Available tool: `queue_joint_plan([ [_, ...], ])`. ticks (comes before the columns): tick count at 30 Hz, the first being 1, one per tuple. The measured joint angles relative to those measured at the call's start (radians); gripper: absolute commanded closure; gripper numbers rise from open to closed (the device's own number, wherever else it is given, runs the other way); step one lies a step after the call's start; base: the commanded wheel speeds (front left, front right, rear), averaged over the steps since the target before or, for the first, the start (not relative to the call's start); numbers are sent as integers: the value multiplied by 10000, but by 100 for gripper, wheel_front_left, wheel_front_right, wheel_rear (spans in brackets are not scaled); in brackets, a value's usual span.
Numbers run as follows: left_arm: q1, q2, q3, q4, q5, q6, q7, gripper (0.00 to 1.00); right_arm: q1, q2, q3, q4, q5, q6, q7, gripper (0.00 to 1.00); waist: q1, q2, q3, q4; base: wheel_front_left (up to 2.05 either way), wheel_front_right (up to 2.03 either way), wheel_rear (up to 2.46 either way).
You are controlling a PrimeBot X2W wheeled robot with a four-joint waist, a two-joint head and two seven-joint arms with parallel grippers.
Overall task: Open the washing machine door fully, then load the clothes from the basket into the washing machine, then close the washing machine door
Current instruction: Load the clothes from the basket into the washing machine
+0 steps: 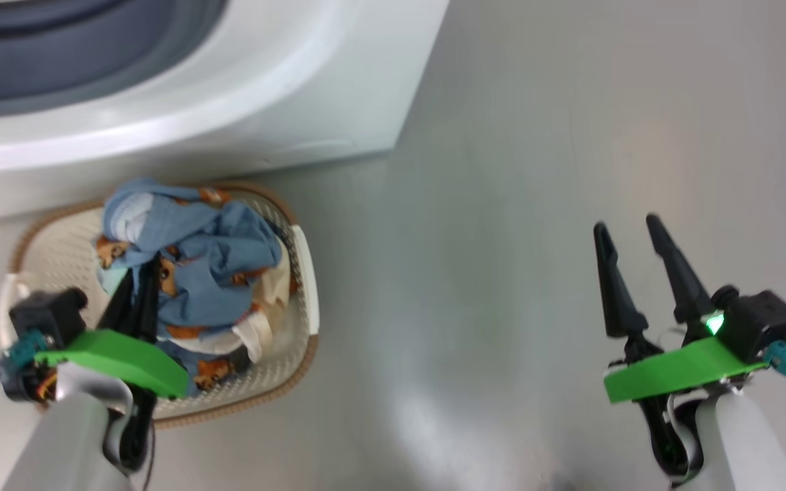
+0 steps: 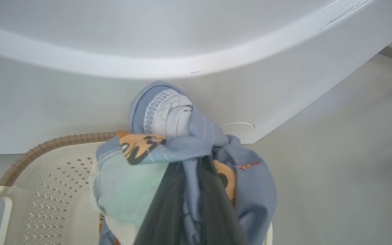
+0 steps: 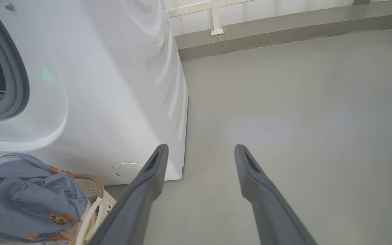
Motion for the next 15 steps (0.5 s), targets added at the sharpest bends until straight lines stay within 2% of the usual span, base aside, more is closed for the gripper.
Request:
queue_joint_plan([
  [15,2485,-1127,2247,-2978,2259,0,-2,100,875,-29,102,514,-96,0,0,0,0,0,-2338,636,0,0,0],
])
